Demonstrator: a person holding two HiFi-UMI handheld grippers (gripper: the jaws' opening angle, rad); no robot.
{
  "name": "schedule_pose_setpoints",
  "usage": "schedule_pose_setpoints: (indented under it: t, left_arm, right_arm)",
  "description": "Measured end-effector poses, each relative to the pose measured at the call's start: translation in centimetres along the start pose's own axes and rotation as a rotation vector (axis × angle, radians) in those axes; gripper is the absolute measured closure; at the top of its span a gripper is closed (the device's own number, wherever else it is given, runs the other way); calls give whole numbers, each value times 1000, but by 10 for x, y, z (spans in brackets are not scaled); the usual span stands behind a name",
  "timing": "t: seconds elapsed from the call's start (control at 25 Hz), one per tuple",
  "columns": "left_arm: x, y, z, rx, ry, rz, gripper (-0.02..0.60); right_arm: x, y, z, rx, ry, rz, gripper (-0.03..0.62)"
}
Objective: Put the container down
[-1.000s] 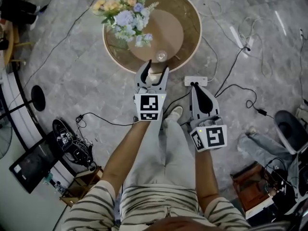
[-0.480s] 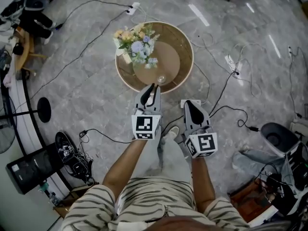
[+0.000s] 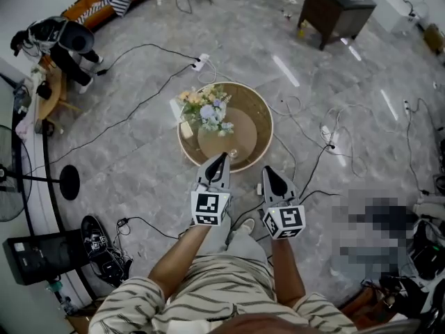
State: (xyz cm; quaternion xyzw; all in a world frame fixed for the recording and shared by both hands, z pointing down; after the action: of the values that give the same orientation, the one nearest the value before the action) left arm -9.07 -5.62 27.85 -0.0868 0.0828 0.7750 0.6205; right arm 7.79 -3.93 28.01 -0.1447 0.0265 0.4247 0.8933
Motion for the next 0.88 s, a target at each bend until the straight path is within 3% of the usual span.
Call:
schedule_pose_setpoints:
  t: [0.4, 0.88]
  left_arm:
    - [34, -9, -55, -14, -49, 66, 588]
    - [34, 0, -98, -49, -150, 75, 588]
  right_arm:
    - [-3, 24, -62, 48, -81, -24, 585]
    - [-10, 18, -96, 106, -126, -9, 586]
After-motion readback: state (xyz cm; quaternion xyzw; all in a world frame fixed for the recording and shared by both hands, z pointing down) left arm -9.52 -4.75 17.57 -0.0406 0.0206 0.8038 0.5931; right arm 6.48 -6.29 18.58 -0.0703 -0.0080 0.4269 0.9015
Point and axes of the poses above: the fingertips, and each gripper's own axes: x backward along the fingers, y to its left, z out of its underside, the point moved 6 cm from there along x, backward along the fingers, and after that the axes turned 5 degrees about -z, right-handed, at the moved point
